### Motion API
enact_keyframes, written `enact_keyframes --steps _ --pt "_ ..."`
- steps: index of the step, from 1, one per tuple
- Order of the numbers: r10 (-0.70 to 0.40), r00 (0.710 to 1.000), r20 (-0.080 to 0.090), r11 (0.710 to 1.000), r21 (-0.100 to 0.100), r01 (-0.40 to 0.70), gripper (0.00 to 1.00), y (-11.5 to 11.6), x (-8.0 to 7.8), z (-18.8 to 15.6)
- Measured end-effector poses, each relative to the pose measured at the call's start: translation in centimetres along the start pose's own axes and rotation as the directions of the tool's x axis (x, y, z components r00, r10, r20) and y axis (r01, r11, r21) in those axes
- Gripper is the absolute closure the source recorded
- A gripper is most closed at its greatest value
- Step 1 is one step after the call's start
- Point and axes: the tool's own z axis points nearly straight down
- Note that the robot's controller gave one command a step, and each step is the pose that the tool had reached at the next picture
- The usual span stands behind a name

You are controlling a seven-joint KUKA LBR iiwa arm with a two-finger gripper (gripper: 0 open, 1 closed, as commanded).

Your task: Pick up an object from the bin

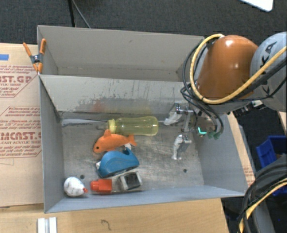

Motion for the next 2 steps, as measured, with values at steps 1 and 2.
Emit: enact_keyframes --steps 1,2 --pt "0.000 1.000 0.008 1.000 0.000 0.000 0.00 0.0 -0.2 -0.4" --pt "-0.136 0.991 0.011 0.991 0.002 0.136 0.00 0.9 -1.7 3.4"
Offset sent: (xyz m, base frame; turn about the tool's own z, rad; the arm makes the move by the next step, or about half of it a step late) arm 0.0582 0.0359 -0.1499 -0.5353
